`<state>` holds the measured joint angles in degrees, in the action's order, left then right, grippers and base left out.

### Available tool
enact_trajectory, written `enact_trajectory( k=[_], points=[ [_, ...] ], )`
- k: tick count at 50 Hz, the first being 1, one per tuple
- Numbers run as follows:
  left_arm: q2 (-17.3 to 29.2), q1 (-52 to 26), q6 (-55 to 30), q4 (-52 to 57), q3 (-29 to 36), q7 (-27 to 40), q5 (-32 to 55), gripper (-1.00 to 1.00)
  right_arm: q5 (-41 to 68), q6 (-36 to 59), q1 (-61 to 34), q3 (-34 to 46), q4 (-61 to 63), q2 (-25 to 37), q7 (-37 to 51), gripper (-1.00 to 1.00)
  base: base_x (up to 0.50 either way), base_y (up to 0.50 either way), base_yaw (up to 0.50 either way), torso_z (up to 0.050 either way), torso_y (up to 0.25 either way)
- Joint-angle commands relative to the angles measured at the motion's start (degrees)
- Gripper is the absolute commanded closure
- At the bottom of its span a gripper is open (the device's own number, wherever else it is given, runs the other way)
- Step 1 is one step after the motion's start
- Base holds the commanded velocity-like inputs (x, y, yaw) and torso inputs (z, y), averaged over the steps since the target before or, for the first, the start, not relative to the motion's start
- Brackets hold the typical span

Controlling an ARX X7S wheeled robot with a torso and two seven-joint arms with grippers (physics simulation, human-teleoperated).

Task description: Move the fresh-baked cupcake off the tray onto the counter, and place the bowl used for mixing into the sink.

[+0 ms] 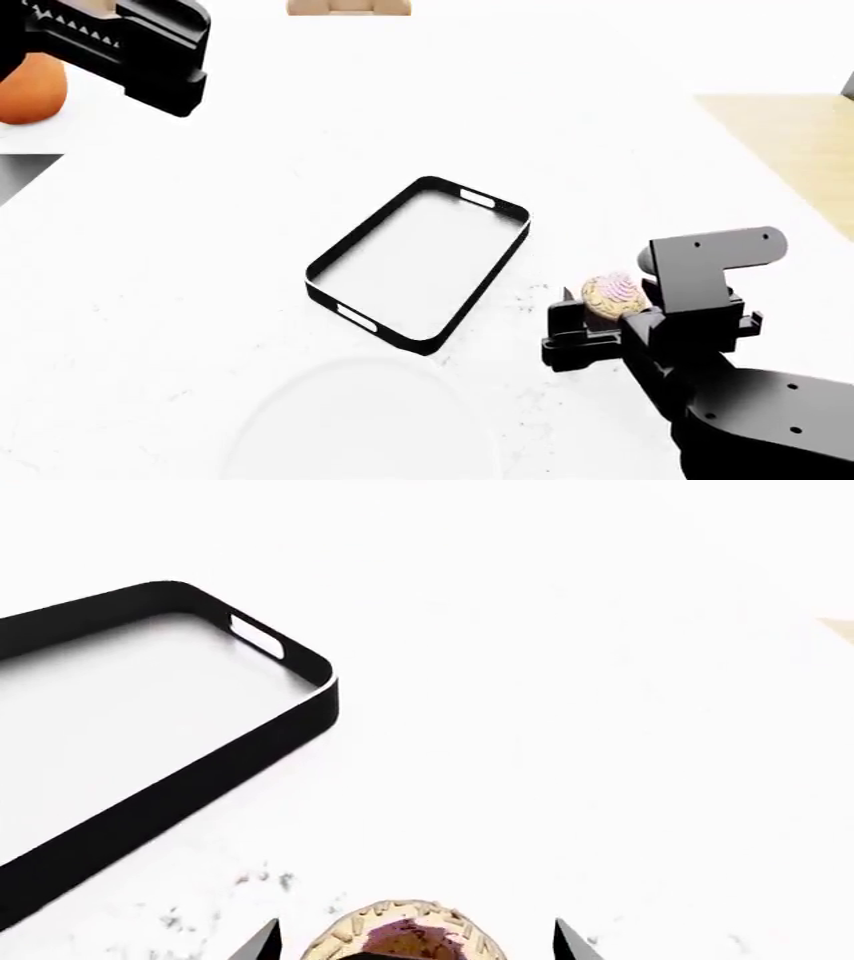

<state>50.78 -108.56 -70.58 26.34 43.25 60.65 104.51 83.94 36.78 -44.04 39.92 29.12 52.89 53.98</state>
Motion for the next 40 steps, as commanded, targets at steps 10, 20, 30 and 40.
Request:
enact_trajectory(
  k=[10, 20, 30, 40],
  points=[
    [0.2, -0.3, 0.3, -0.1, 0.3, -0.2, -0.2, -1.00, 4.9, 0.3, -4.5, -3.4, 3.8, 2.0, 2.2, -1.00, 0.00, 0.00, 0.00, 0.000, 0.000],
    [0.4, -0.6, 0.5, -0.1, 0.3, -0.1, 0.1, -1.00, 11.4, 0.7, -10.9, -6.7, 8.5, 3.0, 4.5, -1.00, 0.00, 0.00, 0.00, 0.000, 0.000],
    [0.7, -0.7, 0.7, 0.2, 0.3, 0.0, 0.4, -1.00, 21.7, 3.2, -21.9, -9.2, 12.7, 4.0, 9.2, -1.00, 0.00, 0.00, 0.00, 0.000, 0.000],
    [1.5, -0.3, 1.2, 0.5, 0.0, -0.6, -0.1, -1.00, 39.1, 9.2, -39.3, -6.1, 13.6, 4.0, 20.1, -1.00, 0.00, 0.00, 0.00, 0.000, 0.000]
  ],
)
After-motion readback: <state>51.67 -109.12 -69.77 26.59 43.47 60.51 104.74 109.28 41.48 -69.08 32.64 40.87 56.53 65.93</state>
